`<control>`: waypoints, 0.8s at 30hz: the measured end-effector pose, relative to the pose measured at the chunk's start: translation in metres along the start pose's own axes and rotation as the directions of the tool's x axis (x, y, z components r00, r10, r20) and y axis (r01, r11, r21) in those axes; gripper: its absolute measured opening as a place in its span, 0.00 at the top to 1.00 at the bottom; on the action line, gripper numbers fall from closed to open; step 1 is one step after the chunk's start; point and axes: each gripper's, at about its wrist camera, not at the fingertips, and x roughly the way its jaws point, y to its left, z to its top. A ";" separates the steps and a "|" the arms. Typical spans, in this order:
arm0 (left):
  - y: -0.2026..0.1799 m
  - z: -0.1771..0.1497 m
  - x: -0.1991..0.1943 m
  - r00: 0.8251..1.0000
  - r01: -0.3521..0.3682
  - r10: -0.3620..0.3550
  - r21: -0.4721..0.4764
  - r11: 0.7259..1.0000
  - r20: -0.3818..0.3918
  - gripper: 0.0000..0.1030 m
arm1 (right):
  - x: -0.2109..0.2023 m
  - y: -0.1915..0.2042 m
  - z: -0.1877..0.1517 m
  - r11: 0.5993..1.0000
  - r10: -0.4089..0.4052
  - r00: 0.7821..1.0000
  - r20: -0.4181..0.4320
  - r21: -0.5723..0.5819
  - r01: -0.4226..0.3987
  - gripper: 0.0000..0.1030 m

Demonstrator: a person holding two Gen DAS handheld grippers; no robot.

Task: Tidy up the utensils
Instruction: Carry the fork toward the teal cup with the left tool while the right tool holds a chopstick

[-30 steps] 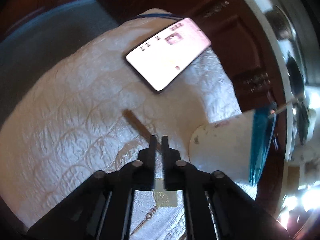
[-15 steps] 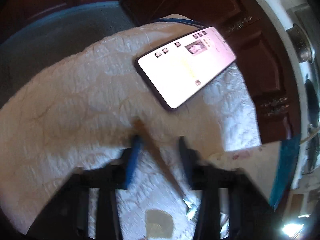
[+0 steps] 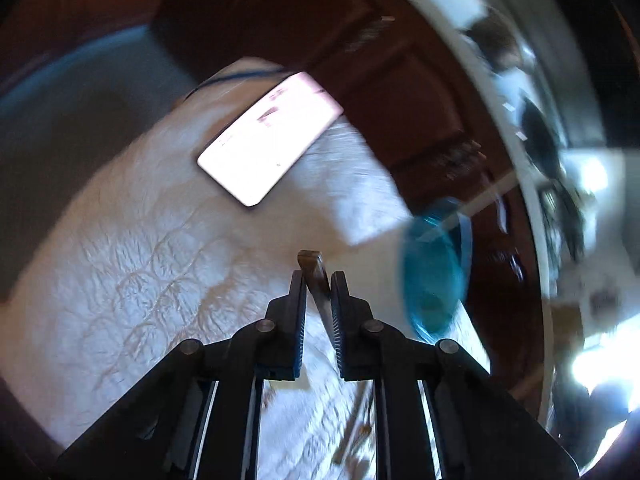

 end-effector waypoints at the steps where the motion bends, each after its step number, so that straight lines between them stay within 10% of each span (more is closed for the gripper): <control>1: -0.007 0.000 -0.010 1.000 0.009 -0.009 0.035 0.999 -0.003 0.91 | 0.000 0.002 0.002 1.000 0.007 1.000 0.006 -0.002 -0.007 0.93; 24: -0.124 0.018 -0.136 0.999 0.026 -0.043 0.454 0.890 0.027 0.92 | 0.009 0.063 0.086 0.997 -0.006 0.967 0.255 -0.075 0.026 0.93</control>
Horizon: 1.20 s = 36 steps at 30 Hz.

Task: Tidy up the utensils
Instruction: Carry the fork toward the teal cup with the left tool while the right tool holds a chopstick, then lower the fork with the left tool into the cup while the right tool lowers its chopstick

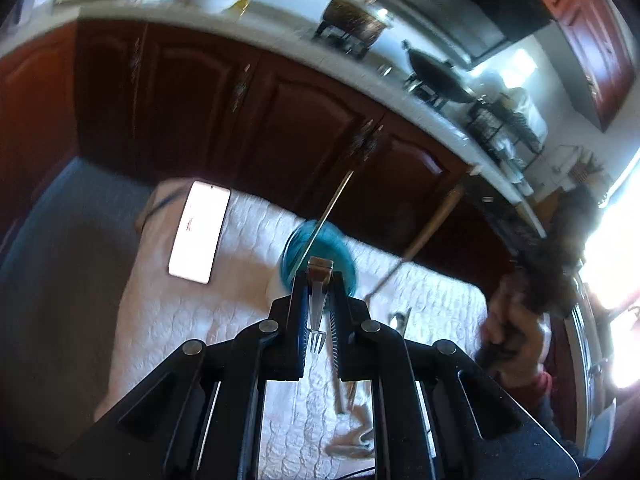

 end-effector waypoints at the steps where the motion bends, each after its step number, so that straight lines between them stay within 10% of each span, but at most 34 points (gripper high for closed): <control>1: -0.005 0.006 -0.003 1.000 -0.002 0.002 0.018 1.000 0.016 0.92 | 0.004 0.002 0.005 1.000 -0.008 1.000 0.016 -0.006 0.008 0.93; 10: -0.031 0.035 0.046 0.992 -0.092 0.083 0.096 0.991 0.095 0.92 | 0.052 0.007 0.014 0.989 -0.112 0.988 0.108 -0.080 0.121 0.93; 26: -0.014 0.004 0.158 0.969 -0.241 0.246 0.127 0.962 -0.031 0.92 | 0.123 -0.044 -0.052 0.999 -0.050 0.978 -0.203 -0.001 0.051 0.93; 28: -0.017 0.003 0.158 0.968 -0.246 0.251 0.128 0.961 -0.023 0.92 | 0.119 -0.051 -0.058 0.999 -0.038 0.976 -0.216 0.018 0.043 0.77; 30: -0.019 0.001 0.157 0.969 -0.243 0.247 0.120 0.963 -0.020 0.80 | 0.113 -0.056 -0.062 0.998 -0.031 0.973 -0.227 0.038 0.041 0.55; 36: -0.028 -0.008 0.137 0.968 -0.250 0.247 0.111 0.962 0.033 0.46 | 0.086 -0.059 -0.076 0.999 -0.017 0.971 -0.237 0.044 0.028 0.55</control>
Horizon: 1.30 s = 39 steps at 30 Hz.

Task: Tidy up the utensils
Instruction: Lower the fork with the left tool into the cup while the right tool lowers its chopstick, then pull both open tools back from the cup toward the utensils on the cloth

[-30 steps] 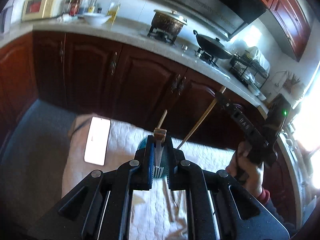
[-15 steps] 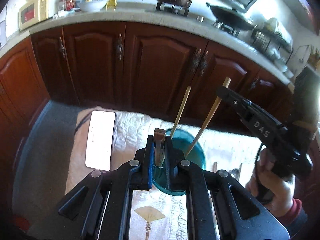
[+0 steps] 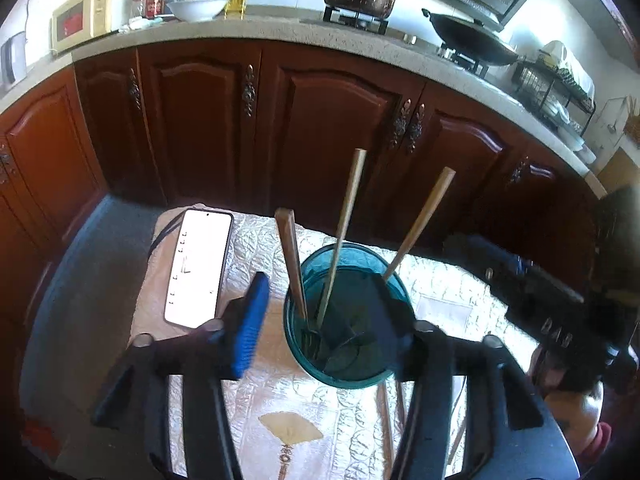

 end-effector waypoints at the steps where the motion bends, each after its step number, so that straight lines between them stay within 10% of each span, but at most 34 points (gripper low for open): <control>1: -0.001 -0.002 -0.004 1.000 -0.002 0.002 0.003 1.000 0.008 0.46 | -0.003 0.000 -0.004 1.000 -0.001 1.000 -0.003 0.001 0.001 0.55; 39: -0.100 -0.099 -0.009 0.998 -0.054 0.048 0.159 0.986 0.040 0.45 | -0.174 -0.067 -0.129 0.928 -0.365 0.930 -0.041 0.058 0.367 0.49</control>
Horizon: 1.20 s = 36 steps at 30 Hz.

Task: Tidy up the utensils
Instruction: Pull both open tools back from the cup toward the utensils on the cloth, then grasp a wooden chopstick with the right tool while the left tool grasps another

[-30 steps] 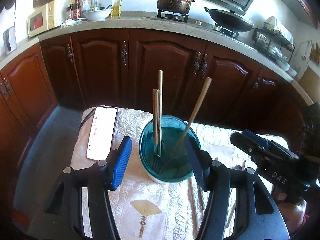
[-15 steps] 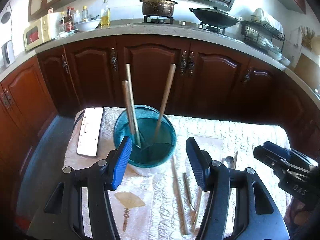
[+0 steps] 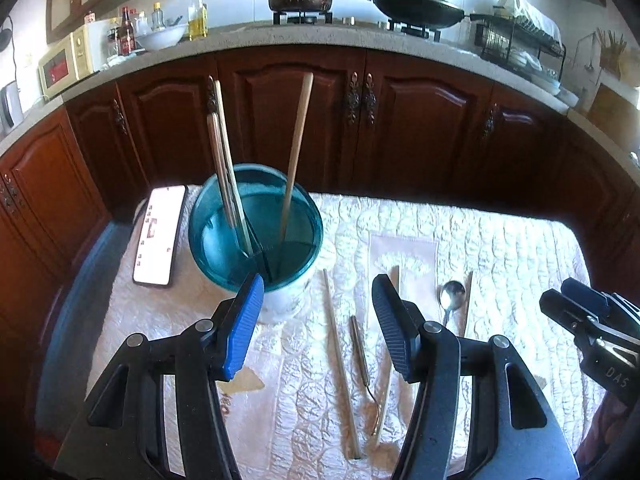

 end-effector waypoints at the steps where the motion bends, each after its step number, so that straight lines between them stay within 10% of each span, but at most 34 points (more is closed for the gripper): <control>1: -0.001 -0.002 0.002 1.000 0.002 -0.002 0.000 1.000 -0.006 0.45 | 0.001 -0.003 -0.002 1.000 -0.002 1.000 -0.008 0.008 0.002 0.49; 31: 0.018 -0.045 0.093 0.955 0.151 -0.167 -0.084 0.985 -0.246 0.46 | 0.084 -0.050 -0.034 0.991 0.016 0.983 -0.183 0.130 0.008 0.49; 36: 0.009 -0.050 0.115 0.949 0.139 -0.157 -0.087 0.987 -0.274 0.48 | 0.124 -0.063 -0.031 0.975 0.085 0.967 -0.238 0.218 -0.032 0.69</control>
